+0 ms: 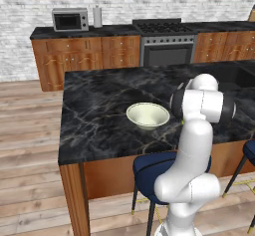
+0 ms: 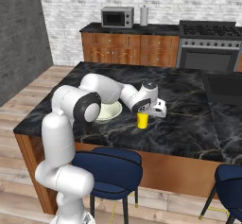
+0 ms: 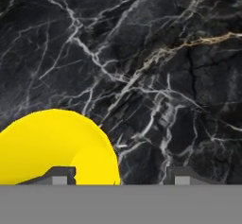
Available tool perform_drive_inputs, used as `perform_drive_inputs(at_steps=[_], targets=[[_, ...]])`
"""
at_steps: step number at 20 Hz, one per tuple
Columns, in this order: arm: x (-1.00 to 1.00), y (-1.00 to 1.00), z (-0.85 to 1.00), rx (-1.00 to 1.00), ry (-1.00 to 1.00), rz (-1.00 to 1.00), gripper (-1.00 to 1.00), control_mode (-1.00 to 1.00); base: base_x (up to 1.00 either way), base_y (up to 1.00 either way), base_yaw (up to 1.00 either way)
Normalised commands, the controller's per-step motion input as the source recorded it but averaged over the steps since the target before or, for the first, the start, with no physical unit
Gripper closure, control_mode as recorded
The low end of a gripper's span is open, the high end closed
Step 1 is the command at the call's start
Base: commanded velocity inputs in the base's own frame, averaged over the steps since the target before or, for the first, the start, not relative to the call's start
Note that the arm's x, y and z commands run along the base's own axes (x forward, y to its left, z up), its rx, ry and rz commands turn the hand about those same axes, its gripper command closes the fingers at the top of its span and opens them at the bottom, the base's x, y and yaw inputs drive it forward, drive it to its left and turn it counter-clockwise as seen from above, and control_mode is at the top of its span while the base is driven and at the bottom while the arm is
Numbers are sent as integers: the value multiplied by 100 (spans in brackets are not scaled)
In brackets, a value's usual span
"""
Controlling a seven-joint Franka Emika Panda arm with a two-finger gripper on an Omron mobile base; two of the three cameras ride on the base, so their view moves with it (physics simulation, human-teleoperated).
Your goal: Place the cup inside the bowl on the dining table and move the bowl to any counter.
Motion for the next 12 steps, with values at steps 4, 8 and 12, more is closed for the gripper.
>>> perform_drive_inputs(at_steps=[4, 8, 12], targets=[[0, 0, 0, 0, 0, 0, 100, -100, 0, 0, 0], [0, 0, 0, 0, 0, 0, 100, -100, 0, 0, 0], [0, 1, 0, 0, 0, 0, 100, -100, 0, 0, 0]])
